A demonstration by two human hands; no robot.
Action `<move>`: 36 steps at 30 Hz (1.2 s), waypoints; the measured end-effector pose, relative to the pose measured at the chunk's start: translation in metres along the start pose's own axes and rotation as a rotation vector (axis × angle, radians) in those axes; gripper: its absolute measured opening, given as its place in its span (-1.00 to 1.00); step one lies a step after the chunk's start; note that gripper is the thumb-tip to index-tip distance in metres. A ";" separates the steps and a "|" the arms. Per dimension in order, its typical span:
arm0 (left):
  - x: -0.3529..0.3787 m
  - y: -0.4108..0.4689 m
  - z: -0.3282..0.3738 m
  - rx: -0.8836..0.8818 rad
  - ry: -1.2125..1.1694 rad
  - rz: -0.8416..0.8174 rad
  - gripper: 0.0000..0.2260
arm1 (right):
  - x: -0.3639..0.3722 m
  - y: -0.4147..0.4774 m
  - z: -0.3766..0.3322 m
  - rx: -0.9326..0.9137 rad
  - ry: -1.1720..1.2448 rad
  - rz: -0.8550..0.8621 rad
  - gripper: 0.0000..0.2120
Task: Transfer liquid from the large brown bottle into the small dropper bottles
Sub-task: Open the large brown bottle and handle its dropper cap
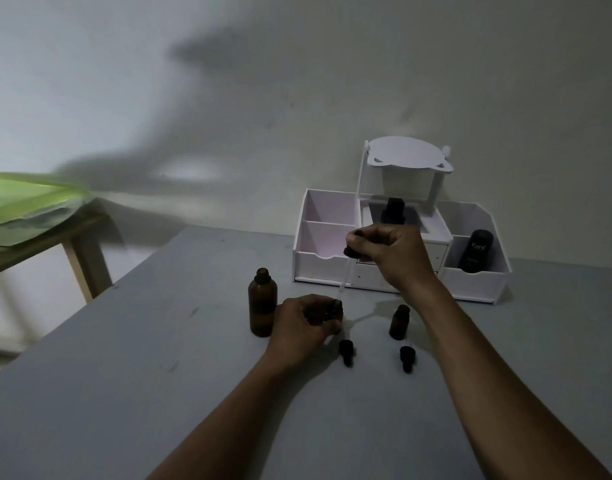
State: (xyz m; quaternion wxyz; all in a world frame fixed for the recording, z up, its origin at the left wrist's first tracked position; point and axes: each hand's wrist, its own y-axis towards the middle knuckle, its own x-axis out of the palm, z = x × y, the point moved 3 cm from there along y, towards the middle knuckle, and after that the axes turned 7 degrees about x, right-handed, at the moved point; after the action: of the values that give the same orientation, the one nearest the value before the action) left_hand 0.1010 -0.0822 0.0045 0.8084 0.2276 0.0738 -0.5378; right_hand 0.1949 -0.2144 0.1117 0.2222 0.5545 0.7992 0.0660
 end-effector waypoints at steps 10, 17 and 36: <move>0.000 0.000 -0.001 -0.002 -0.017 0.002 -0.70 | 0.006 -0.001 -0.001 -0.071 -0.066 0.032 -0.97; -0.001 -0.002 0.000 -0.013 -0.041 0.014 -0.71 | 0.007 -0.002 -0.001 -0.071 -0.078 0.020 -0.96; -0.045 -0.031 0.027 0.151 0.118 0.203 -0.70 | -0.013 -0.008 -0.038 -0.114 0.119 0.112 -0.91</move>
State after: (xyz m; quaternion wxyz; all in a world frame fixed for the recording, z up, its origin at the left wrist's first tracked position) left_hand 0.0510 -0.0666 0.0359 0.8335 0.3253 0.0574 -0.4429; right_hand 0.1758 -0.2242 0.1471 0.2016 0.5801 0.7735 0.1565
